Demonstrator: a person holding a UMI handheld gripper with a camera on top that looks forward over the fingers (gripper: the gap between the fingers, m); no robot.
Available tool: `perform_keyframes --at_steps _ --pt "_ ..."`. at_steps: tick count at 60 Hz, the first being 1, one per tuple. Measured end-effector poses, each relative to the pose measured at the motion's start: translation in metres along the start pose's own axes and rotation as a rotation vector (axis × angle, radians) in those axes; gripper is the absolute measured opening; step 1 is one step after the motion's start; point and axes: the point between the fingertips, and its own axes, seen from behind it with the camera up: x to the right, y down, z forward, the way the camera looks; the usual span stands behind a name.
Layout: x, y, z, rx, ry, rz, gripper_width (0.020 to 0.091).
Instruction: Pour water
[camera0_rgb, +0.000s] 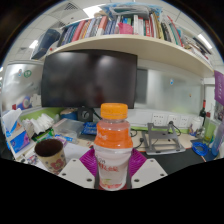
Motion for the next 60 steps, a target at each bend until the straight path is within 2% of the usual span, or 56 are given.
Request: perform_keyframes --at_steps 7,12,24,33,37,42,45,50,60 --pt "0.004 0.012 0.007 0.013 0.003 0.028 0.0365" --pt "0.008 0.031 0.008 -0.013 0.013 0.034 0.0365" --pt "0.01 0.031 0.001 0.029 0.028 0.042 0.0391" --pt "0.012 0.031 0.0 0.022 0.056 0.038 0.0541" --pt "0.012 0.04 0.0 -0.028 0.07 0.031 0.0601" --pt "0.012 0.049 -0.006 -0.082 0.083 0.028 0.0794" --pt "0.011 0.044 -0.013 -0.084 0.093 0.031 0.0862" --pt "0.011 0.041 -0.028 -0.096 0.119 0.024 0.0867" --pt "0.002 0.034 -0.068 -0.181 0.179 0.064 0.0864"
